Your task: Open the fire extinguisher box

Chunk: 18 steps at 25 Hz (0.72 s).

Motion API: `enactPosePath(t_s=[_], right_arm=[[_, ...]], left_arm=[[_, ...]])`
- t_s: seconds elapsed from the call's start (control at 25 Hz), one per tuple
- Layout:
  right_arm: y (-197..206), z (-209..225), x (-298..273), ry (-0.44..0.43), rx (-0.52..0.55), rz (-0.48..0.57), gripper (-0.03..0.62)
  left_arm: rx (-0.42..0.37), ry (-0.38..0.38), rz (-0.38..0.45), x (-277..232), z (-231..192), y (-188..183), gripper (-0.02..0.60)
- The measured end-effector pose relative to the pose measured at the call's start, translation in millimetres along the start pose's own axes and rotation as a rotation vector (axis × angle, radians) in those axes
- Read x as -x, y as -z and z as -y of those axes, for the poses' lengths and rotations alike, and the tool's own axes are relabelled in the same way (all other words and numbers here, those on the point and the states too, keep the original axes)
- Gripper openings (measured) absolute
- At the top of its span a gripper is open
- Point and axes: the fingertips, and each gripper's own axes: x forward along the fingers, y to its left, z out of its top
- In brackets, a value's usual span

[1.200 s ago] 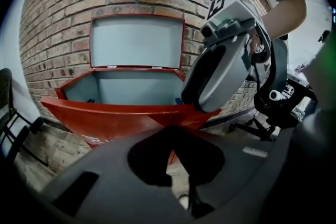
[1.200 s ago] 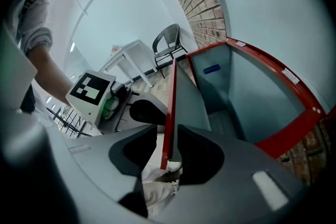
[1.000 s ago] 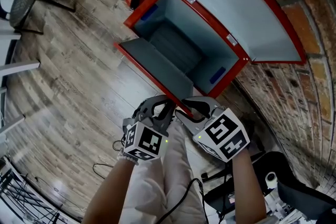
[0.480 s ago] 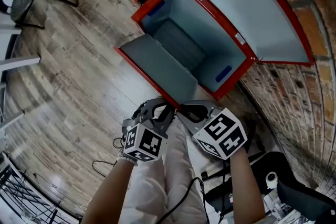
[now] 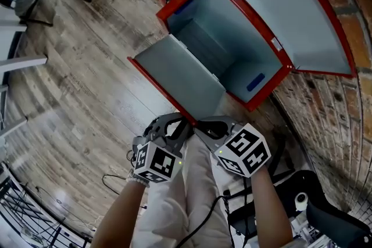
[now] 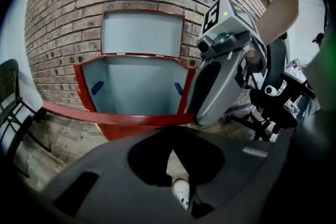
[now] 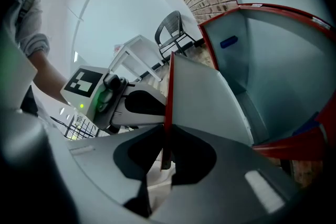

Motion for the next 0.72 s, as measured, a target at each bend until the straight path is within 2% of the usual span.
enactPosePath(t_s=[0.44,0.72], right_arm=[[22,-8,-35,-0.004,0.020,-0.075,0.055],[44,-10,-71,0.001,0.004,-0.126,0.044]], left_arm=[[0.042,-0.072,0.017,39,-22,23,-0.002],[0.046,-0.091,0.029,38,-32,26,-0.002]])
